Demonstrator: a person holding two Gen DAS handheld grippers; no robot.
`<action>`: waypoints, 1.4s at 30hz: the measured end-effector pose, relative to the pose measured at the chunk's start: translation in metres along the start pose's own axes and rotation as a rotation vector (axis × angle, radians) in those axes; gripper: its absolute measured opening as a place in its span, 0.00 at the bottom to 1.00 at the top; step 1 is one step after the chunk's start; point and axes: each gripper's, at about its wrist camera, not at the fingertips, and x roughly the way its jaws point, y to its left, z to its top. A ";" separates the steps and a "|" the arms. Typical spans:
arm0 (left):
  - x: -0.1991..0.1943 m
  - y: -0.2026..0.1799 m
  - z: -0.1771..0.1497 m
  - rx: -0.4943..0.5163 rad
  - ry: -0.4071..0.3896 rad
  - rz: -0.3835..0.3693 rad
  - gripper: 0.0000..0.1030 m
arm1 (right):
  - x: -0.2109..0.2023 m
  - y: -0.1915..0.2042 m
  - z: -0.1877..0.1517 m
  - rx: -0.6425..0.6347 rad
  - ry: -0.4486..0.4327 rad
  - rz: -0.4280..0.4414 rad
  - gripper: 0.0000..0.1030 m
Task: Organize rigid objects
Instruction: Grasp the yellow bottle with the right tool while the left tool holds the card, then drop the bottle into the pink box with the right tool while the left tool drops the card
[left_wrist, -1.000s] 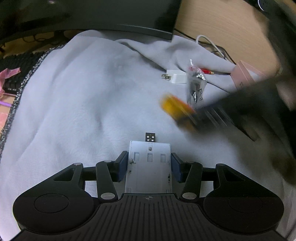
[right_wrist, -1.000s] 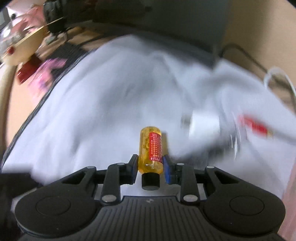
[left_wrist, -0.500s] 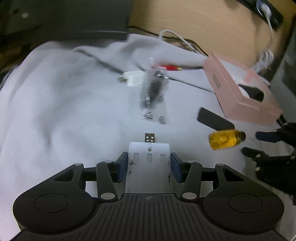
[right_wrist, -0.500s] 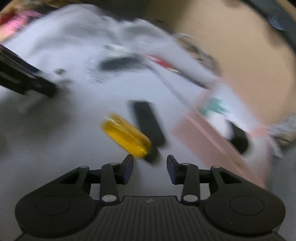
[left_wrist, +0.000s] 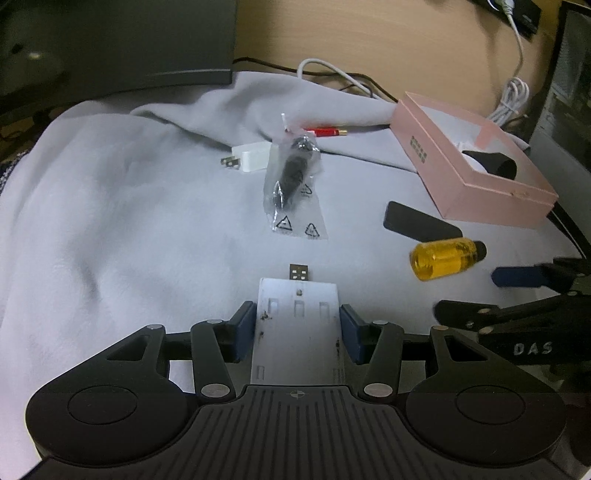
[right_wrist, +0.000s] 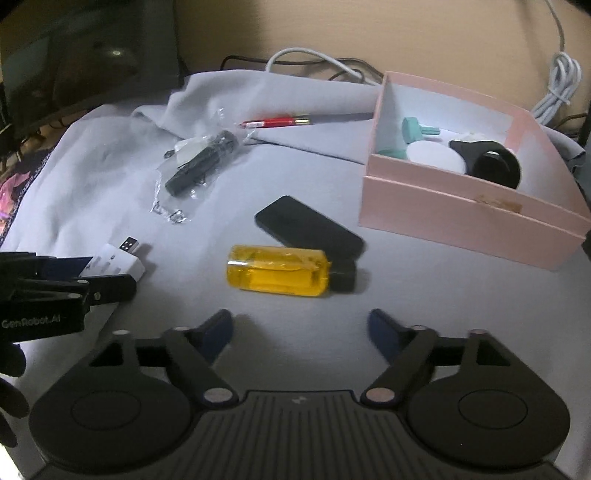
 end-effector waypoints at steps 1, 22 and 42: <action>0.000 0.000 0.000 0.003 -0.001 0.000 0.52 | 0.001 0.003 -0.001 -0.017 -0.002 -0.007 0.86; -0.010 -0.022 -0.009 0.166 0.026 0.023 0.51 | -0.026 -0.002 0.015 -0.040 -0.038 -0.120 0.76; -0.015 -0.187 0.218 0.337 -0.227 -0.422 0.52 | -0.157 -0.102 -0.026 0.145 -0.205 -0.376 0.76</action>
